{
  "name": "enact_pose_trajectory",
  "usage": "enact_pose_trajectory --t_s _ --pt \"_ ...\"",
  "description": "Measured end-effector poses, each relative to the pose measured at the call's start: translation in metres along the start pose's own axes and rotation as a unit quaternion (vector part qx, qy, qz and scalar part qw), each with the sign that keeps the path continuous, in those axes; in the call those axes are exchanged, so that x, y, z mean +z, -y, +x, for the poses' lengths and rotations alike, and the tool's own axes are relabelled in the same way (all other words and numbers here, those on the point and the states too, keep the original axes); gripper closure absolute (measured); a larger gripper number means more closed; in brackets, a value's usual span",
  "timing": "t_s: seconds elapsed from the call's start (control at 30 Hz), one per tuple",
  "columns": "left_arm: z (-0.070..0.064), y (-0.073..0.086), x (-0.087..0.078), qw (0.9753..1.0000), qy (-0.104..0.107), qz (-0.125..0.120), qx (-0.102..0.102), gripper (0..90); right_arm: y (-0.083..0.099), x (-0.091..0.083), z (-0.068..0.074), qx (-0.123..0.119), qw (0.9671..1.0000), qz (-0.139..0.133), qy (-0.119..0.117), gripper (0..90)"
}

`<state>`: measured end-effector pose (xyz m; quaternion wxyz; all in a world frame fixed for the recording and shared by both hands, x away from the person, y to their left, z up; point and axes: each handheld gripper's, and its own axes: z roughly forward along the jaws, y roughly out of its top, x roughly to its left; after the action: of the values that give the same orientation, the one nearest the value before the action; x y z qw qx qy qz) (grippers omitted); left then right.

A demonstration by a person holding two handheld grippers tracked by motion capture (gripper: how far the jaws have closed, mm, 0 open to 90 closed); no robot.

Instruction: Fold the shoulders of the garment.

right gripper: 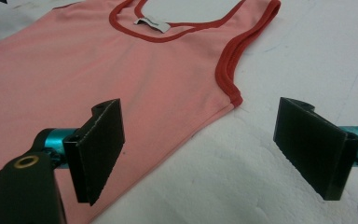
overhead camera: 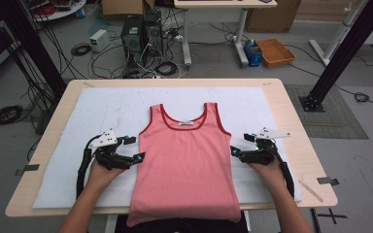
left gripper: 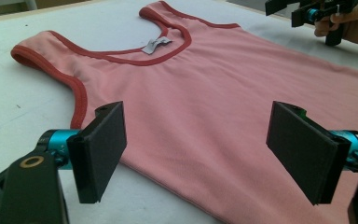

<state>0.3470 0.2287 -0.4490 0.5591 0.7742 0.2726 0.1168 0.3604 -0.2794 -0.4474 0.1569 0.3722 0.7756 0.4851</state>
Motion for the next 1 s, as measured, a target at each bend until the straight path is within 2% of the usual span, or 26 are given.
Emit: enact_pose_trajectory --t_s 0.13,0.4,0.53,0.73,1.0 --pt "0.001 0.0 0.0 1.0 -0.002 0.002 -0.003 20.1 0.0 -0.001 -0.002 0.009 1.0 -0.002 -0.002 16.0" --pt "0.0 0.0 0.001 1.0 -0.004 0.004 0.003 20.1 0.0 0.0 -0.002 0.007 1.0 -0.001 -0.001 16.0" --pt "0.002 0.0 0.001 1.0 -0.002 0.002 -0.009 20.1 0.0 0.0 0.001 0.002 1.0 0.002 0.002 16.0" --pt "0.002 0.0 0.0 0.9999 -0.002 0.0 -0.013 20.1 0.0 -0.002 0.001 0.005 1.0 0.0 -0.002 16.1" --pt "0.0 -0.001 0.002 0.9999 -0.011 0.007 -0.007 20.1 -0.019 -0.01 0.0 0.005 0.9998 -0.018 0.006 16.0"
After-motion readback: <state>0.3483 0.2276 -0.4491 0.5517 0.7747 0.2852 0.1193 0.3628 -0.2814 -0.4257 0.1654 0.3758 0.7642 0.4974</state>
